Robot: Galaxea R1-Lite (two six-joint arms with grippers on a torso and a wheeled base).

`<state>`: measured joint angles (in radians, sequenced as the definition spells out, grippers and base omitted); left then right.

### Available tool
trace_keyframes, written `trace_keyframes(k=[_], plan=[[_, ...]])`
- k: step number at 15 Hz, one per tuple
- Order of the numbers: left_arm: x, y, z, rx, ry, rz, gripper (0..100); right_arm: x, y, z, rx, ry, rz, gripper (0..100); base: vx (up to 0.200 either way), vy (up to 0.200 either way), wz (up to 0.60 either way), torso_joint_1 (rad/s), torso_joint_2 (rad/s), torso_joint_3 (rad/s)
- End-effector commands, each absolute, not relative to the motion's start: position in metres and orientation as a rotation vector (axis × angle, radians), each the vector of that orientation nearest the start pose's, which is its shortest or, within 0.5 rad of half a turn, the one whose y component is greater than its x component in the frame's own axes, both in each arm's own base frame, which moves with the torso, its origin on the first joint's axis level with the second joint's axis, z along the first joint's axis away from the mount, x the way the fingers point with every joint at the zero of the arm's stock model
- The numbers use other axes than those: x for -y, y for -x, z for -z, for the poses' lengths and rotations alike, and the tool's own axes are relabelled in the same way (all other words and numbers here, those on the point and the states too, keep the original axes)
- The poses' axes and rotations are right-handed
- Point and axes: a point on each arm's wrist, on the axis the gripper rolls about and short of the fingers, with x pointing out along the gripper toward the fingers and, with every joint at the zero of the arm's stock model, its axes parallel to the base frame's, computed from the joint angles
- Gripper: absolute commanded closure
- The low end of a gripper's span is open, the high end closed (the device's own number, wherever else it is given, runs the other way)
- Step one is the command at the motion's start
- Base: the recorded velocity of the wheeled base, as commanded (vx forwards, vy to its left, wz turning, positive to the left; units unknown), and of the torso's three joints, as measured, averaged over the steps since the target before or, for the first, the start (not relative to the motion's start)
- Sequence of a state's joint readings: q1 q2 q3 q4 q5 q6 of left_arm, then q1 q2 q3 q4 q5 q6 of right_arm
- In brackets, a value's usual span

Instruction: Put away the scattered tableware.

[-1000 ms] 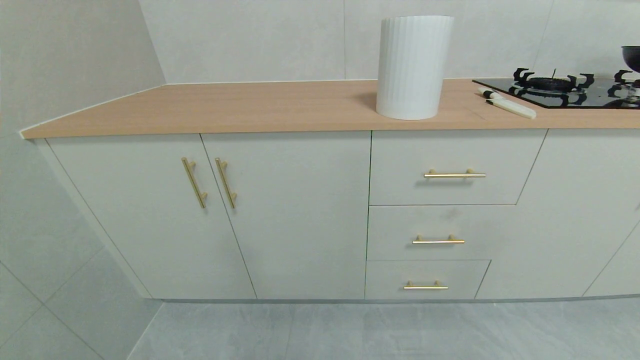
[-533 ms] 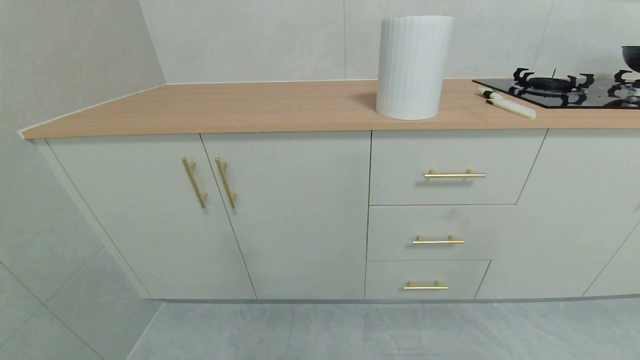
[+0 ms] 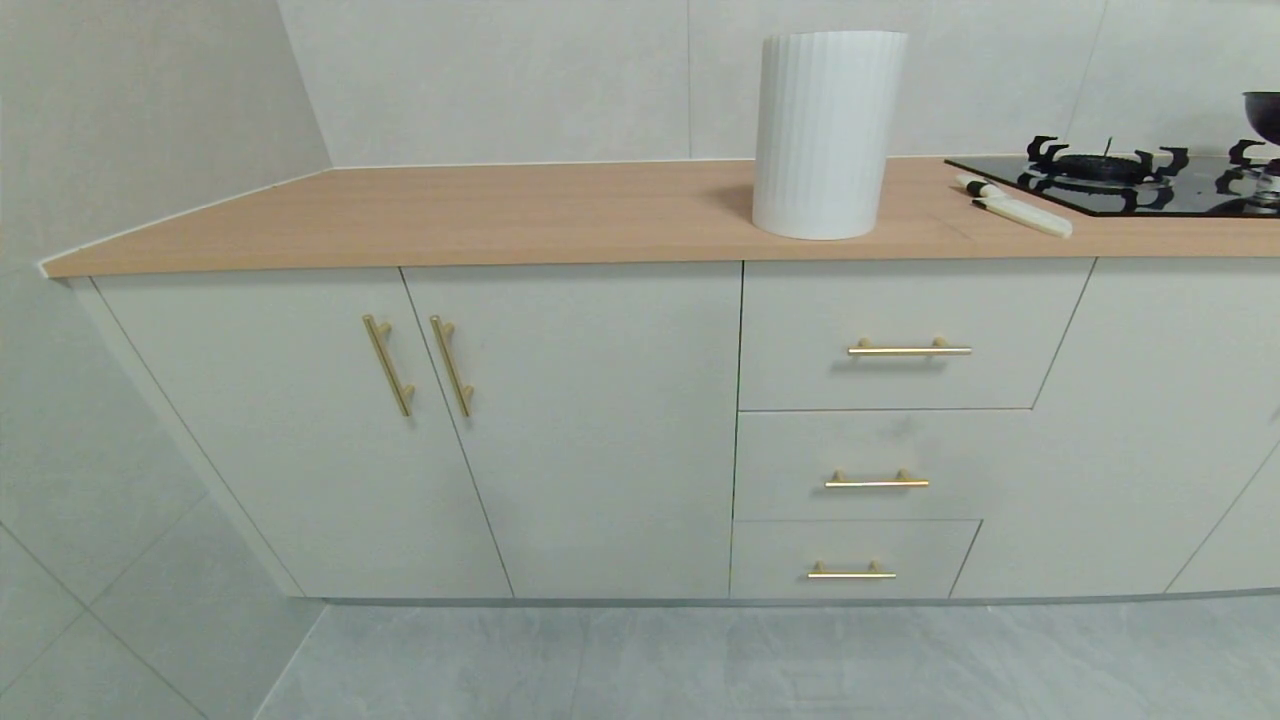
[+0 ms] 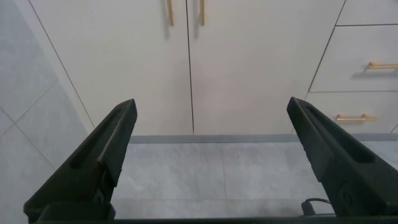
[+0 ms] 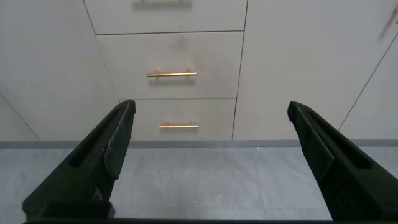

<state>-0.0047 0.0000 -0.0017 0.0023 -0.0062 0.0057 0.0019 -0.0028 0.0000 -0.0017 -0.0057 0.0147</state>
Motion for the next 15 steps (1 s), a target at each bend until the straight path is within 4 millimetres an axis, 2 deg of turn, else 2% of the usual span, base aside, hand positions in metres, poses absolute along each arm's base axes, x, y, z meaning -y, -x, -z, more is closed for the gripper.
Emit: trace_keyframes(k=[1,7,15], plan=[[0.0000,0.0229,-0.0756,-0.002,-0.005,0.011,0,0.0002,0.0228,-0.0755,0.000,-0.015,0.003,0,0.000,0.000,0.00,0.000,0.00,0.000],[0.0001,0.0229,-0.0756,-0.002,-0.005,0.012,0,0.0002,0.0228,-0.0755,0.000,-0.023,0.003,0,0.000,0.000,0.00,0.000,0.00,0.000],[0.0001,0.0229,-0.0757,0.000,-0.003,0.012,0,0.0002,0.0228,-0.0755,0.000,-0.025,0.003,0,0.200,0.000,0.00,0.004,0.00,0.003]])
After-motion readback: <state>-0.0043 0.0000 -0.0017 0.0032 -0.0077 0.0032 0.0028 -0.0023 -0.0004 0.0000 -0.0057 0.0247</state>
